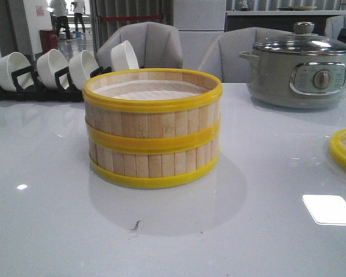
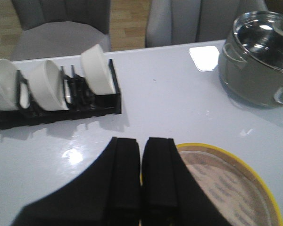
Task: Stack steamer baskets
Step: 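Move the right gripper over the woven bamboo lid's centre hub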
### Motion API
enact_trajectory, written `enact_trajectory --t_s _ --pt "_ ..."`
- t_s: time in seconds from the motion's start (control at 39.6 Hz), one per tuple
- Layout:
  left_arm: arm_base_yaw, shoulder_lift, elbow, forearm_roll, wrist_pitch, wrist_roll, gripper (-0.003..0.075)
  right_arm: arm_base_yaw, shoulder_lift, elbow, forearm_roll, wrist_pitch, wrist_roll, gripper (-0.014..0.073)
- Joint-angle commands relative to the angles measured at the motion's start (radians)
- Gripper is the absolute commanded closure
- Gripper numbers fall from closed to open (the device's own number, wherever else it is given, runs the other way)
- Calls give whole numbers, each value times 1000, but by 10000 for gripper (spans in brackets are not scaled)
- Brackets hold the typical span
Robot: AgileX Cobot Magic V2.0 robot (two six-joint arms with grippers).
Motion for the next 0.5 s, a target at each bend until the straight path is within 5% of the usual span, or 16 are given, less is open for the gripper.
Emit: enact_trajectory --t_s 0.0,0.48 --pt "52 -135 76 -7 -109 -11 635 -2 -14 -38 1 -71 -3 161" --pt "204 -724 875 -7 -387 -11 635 -2 -14 -38 39 -54 -3 161"
